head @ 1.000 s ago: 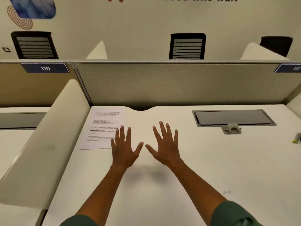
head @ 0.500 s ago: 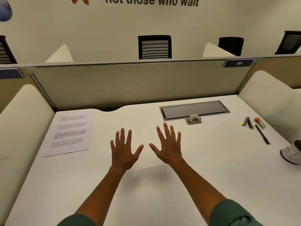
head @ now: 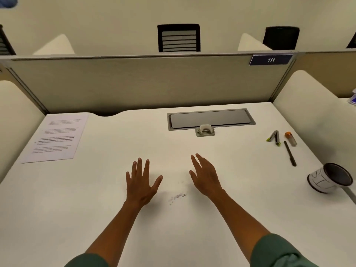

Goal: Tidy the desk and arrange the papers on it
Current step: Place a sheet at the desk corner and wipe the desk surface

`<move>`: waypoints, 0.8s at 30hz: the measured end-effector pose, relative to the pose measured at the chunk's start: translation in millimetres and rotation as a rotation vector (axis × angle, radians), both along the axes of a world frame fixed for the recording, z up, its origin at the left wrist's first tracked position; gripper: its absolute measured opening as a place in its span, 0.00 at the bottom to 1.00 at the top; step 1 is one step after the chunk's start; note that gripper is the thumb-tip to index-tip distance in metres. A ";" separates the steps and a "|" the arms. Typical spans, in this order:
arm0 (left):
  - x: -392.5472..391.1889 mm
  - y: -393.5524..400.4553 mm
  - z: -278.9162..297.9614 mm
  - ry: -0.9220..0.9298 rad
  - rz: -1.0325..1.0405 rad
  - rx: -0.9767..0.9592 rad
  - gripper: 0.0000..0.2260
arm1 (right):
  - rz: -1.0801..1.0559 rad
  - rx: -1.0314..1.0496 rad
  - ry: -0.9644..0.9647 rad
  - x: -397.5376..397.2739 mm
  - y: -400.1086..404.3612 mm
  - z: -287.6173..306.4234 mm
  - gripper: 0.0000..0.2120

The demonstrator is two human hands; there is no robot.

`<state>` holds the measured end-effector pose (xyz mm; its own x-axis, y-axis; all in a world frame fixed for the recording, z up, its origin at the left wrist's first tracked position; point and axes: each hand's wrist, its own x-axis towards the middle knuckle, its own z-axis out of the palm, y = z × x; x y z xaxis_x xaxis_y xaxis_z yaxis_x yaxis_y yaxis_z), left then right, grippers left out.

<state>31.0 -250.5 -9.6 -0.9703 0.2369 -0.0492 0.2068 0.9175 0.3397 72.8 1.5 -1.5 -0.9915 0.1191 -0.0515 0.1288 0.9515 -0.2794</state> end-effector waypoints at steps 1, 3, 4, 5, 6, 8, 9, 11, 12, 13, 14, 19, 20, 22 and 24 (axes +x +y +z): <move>8.0 3.5 -4.5 -0.022 0.016 0.001 0.41 | 0.018 -0.008 -0.007 1.9 5.5 -2.8 0.27; 25.4 11.7 -14.5 -0.057 0.050 0.004 0.42 | 0.057 -0.042 -0.026 7.2 15.7 -10.2 0.26; 33.8 15.1 -19.3 -0.070 0.065 0.006 0.42 | 0.079 -0.062 -0.042 10.6 19.2 -14.4 0.26; 42.1 17.8 -23.7 -0.083 0.081 0.008 0.42 | 0.102 -0.078 -0.066 14.7 21.7 -18.9 0.26; 49.1 19.8 -27.7 -0.095 0.094 0.009 0.42 | 0.123 -0.091 -0.093 19.2 23.2 -23.6 0.27; 62.8 23.7 -35.2 -0.123 0.121 -0.003 0.43 | 0.160 -0.095 -0.152 28.8 25.0 -34.8 0.30; 68.9 25.2 -39.0 -0.134 0.130 -0.018 0.43 | 0.174 -0.084 -0.178 33.4 25.2 -40.4 0.33; 79.6 28.5 -45.8 -0.136 0.135 -0.058 0.44 | 0.192 -0.062 -0.192 41.2 23.8 -49.8 0.39; 83.8 30.4 -48.4 -0.132 0.131 -0.079 0.44 | 0.200 -0.058 -0.187 44.0 21.9 -53.0 0.41; 87.4 32.4 -50.4 -0.128 0.125 -0.092 0.43 | 0.209 -0.054 -0.178 45.5 19.1 -54.9 0.42; 90.0 34.5 -52.2 -0.124 0.117 -0.096 0.43 | 0.226 -0.046 -0.166 46.2 15.2 -55.9 0.43; 97.5 52.0 -56.6 -0.093 0.015 -0.097 0.39 | 0.341 -0.122 -0.160 40.3 -16.8 -54.4 0.40; 98.3 57.3 -57.8 -0.086 -0.010 -0.097 0.38 | 0.363 -0.154 -0.173 38.3 -23.1 -53.9 0.38; 100.1 68.1 -59.6 -0.078 -0.071 -0.102 0.36 | 0.399 -0.214 -0.183 35.5 -31.7 -53.0 0.31; 101.9 78.2 -59.0 -0.074 -0.132 -0.088 0.34 | 0.409 -0.286 -0.179 34.9 -33.9 -50.8 0.29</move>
<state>132.9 -172.3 -68.6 -0.9238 0.3540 -0.1457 0.3052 0.9109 0.2777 107.7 -32.4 -52.3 -0.9265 -0.3197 -0.1984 -0.1676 0.8227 -0.5432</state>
